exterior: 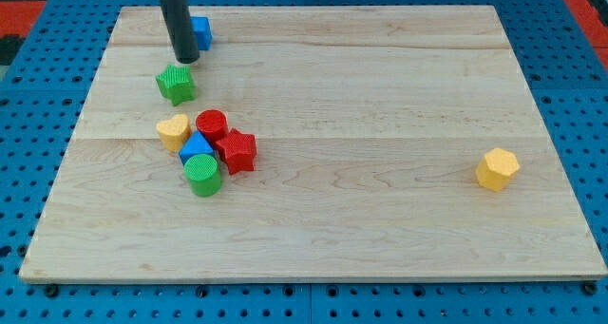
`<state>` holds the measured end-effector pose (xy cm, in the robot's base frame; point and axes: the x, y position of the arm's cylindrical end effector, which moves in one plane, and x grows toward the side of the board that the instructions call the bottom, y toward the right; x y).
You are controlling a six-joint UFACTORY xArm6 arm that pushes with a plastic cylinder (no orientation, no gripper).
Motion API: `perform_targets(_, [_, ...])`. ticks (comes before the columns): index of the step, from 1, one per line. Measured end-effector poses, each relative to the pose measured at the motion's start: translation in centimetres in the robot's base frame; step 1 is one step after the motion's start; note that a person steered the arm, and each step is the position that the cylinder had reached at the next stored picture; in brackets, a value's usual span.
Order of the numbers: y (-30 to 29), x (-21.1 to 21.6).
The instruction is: Place the green star to the left of the green circle
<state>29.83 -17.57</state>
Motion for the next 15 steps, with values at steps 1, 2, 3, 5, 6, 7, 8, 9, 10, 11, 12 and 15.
perform_targets(1, [-3.0,5.7])
perform_targets(2, [-2.6,5.4])
perform_targets(3, [-0.2,1.3])
perform_targets(5, [-1.2,7.0])
perform_targets(6, [-1.8,9.6])
perform_targets(7, [-1.8,10.4])
perform_targets(8, [-1.3,13.3])
perform_targets(9, [-0.7,15.4])
perform_targets(10, [-1.2,16.5])
perform_targets(11, [-4.8,17.9])
perform_targets(12, [-2.8,20.9])
perform_targets(15, [-1.0,23.7])
